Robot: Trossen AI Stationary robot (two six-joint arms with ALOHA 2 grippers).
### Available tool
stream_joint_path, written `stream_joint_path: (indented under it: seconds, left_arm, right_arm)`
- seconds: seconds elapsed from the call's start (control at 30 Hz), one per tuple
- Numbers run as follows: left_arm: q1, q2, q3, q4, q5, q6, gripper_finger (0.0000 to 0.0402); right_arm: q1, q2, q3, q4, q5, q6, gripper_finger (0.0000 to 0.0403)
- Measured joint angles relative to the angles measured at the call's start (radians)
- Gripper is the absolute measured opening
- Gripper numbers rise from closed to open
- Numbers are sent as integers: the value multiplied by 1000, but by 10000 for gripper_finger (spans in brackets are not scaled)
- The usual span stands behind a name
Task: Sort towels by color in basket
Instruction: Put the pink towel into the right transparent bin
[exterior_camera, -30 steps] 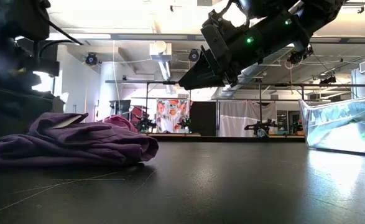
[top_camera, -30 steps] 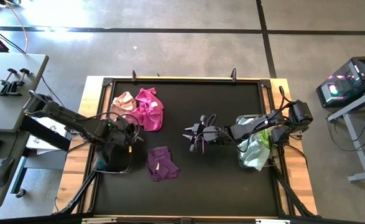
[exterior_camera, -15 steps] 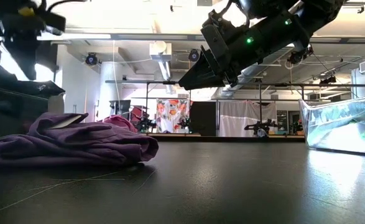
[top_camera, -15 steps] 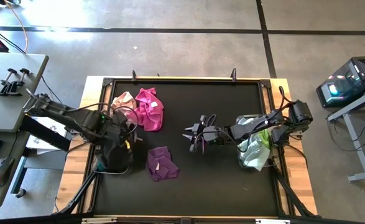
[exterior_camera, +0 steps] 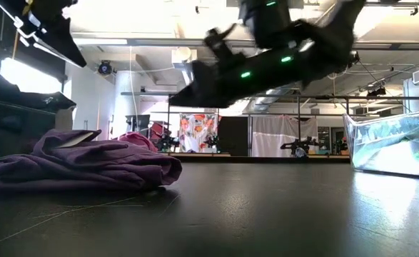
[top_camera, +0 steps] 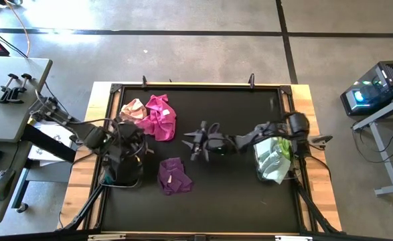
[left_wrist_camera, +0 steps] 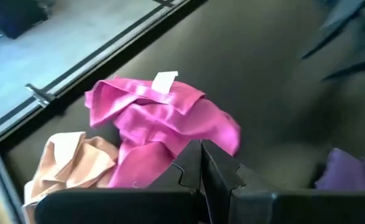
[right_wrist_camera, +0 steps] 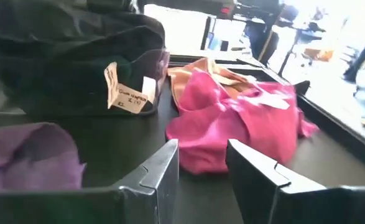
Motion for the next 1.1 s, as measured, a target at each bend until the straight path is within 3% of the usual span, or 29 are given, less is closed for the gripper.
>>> stream_joint_path:
  seconds: [0.2, 0.37, 0.57, 0.73, 0.93, 1.1]
  left_arm:
    - [-99, 0, -1, 2, -18, -67, 0]
    - [-147, 3, -1, 2, -85, -91, 0]
    - [-161, 4, -1, -5, -116, -90, 0]
    - [-161, 4, -1, -16, -114, -75, 0]
    - [-184, 14, -1, -17, -74, -84, 0]
    - [-233, 37, -1, -28, -74, -98, 0]
  right_arm:
    - [-60, 165, 292, -236, -21, -49, 185]
    - [-130, 275, 545, -505, -19, 69, 240]
    - [-186, 455, 822, -748, -55, 157, 250]
    - [-190, 564, 1018, -989, -60, 174, 193]
    - [-166, 584, 1055, -1091, -35, 179, 24]
    - [-100, 508, 1043, -1293, 184, 156, 25]
